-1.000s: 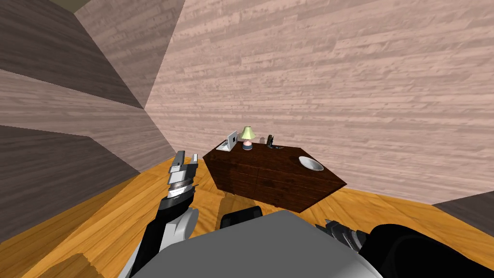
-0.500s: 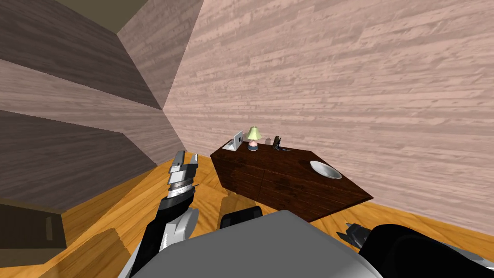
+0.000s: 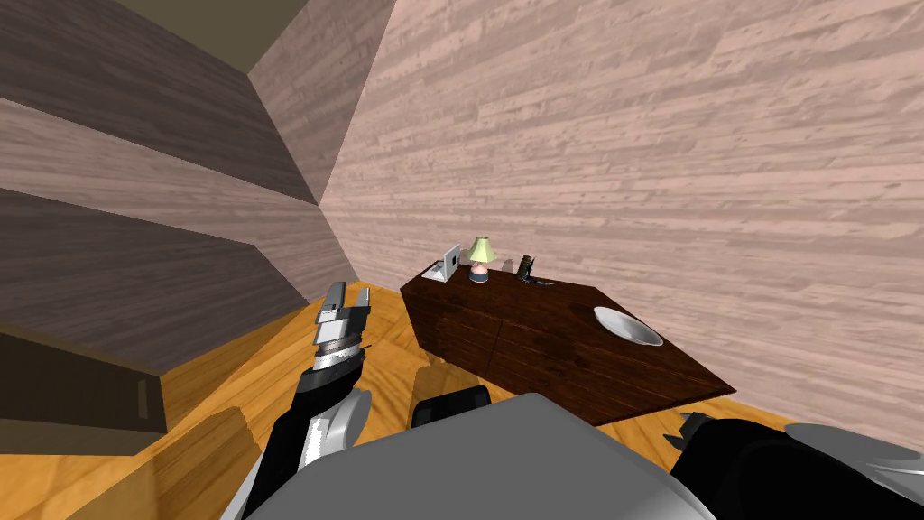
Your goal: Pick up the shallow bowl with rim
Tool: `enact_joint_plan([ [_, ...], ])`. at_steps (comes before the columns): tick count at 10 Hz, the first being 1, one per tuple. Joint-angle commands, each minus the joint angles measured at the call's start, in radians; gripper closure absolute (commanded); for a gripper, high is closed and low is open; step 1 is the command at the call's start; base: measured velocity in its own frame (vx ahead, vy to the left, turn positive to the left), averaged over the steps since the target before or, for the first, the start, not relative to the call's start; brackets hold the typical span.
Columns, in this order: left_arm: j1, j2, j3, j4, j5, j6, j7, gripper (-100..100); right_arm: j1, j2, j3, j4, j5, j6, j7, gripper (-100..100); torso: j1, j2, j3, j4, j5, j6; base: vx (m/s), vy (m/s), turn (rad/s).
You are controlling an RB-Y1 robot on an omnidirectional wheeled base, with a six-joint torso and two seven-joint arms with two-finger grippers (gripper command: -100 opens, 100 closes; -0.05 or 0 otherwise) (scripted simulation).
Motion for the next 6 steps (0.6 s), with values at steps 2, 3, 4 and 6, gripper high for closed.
enact_joint_plan([
  [2, 0.0, 0.0, 0.0, 0.0, 0.0, 0.0, 0.0, 0, 0.013, -0.053, -0.01, 0.048, 0.019, 0.015, 0.013, -100, 0.001, -0.001, 0.0, 0.0, 0.0, 0.0, 0.019, 0.023, 0.148],
  [3, 0.0, 0.0, 0.0, 0.0, 0.0, 0.0, 0.0, 0, 0.011, -0.083, -0.01, 0.075, 0.033, 0.026, 0.016, -100, 0.0, 0.0, 0.0, 0.0, 0.0, 0.001, 0.016, 0.013, 0.135],
  [4, 0.0, 0.0, 0.0, 0.0, 0.0, 0.0, 0.0, 0, 0.008, -0.11, -0.012, 0.103, 0.047, 0.037, 0.019, -100, 0.0, 0.0, 0.0, 0.0, 0.0, 0.0, 0.016, 0.006, 0.18],
  [6, 0.0, 0.0, 0.0, 0.0, 0.0, 0.0, 0.0, 0, 0.001, -0.149, -0.013, 0.138, 0.072, 0.056, 0.024, -100, -0.002, -0.001, 0.0, 0.0, -0.001, 0.0, 0.021, -0.013, 0.189],
])
